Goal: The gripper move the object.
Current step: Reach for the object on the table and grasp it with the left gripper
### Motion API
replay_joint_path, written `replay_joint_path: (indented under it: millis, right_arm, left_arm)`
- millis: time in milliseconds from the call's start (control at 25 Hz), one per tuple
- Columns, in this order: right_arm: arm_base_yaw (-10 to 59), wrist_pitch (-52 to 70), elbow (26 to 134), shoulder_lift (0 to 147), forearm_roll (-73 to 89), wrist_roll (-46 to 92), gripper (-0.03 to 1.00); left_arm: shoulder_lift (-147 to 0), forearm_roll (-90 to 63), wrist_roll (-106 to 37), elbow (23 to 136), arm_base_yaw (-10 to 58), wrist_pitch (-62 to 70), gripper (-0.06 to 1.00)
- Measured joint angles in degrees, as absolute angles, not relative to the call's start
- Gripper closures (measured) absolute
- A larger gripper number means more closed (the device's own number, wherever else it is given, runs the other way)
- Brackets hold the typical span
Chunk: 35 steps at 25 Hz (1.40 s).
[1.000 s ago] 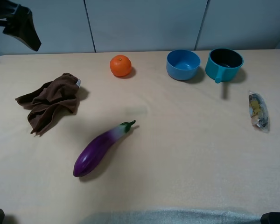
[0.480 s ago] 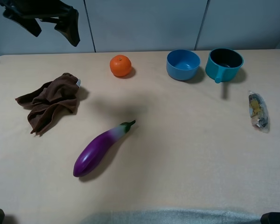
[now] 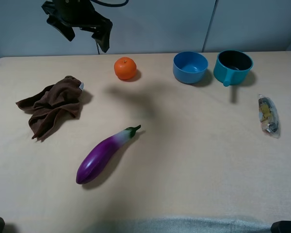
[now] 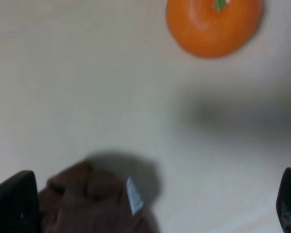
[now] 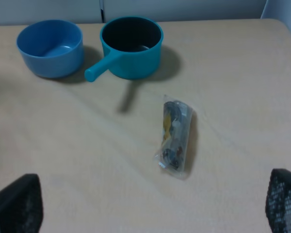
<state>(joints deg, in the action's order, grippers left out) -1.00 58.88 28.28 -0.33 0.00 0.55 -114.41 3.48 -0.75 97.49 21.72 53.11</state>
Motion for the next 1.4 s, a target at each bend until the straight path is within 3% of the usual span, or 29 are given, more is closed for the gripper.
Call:
replay_joint_path:
  millis: [760,1400]
  right_arm:
    - [-1.0,58.88,28.28,-0.33,0.0,0.55,0.28]
    - [-1.0,58.88,28.28,-0.33,0.0,0.55,0.28]
  left_arm:
    - [-133.9,3.76,2.53,114.0,25.64,53.12,-0.03]
    - [-140.51,7.14,5.02,115.54,26.55,45.71,-0.02]
